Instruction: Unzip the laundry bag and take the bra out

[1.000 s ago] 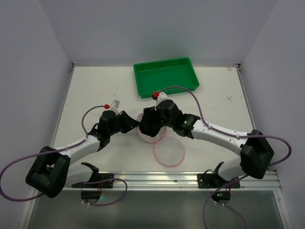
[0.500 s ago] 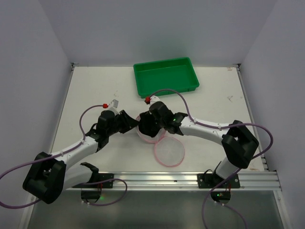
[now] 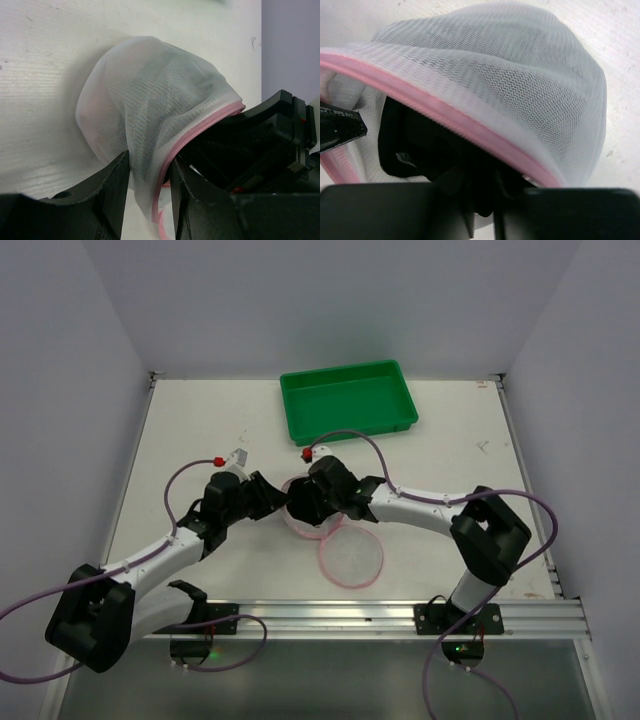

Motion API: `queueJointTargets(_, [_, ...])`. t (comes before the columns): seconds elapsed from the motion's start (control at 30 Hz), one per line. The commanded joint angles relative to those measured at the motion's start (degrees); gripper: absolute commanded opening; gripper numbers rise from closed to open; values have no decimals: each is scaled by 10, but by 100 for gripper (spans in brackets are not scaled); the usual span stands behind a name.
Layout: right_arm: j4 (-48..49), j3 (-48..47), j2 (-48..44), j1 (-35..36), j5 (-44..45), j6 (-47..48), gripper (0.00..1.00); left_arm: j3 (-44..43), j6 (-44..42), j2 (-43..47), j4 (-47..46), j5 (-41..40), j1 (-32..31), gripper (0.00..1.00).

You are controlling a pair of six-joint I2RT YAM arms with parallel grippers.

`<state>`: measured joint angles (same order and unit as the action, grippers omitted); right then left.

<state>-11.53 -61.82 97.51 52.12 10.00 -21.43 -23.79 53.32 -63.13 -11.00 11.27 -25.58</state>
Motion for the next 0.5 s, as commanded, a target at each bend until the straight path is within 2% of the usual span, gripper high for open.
queueJointTargets(0.0, [-15,-10,-21,3,7,8,10,-20,-16,-4,-8,-2,-3,40])
queueJointTargets(0.03, [-14,-8,-39,2,5,12,0,-20,-16,-5,-8,-2,-3,40])
queueJointTargets(0.47, [-6,25,-190,1,-82,68,0,-37,-11,-11,15,-14,-2,39])
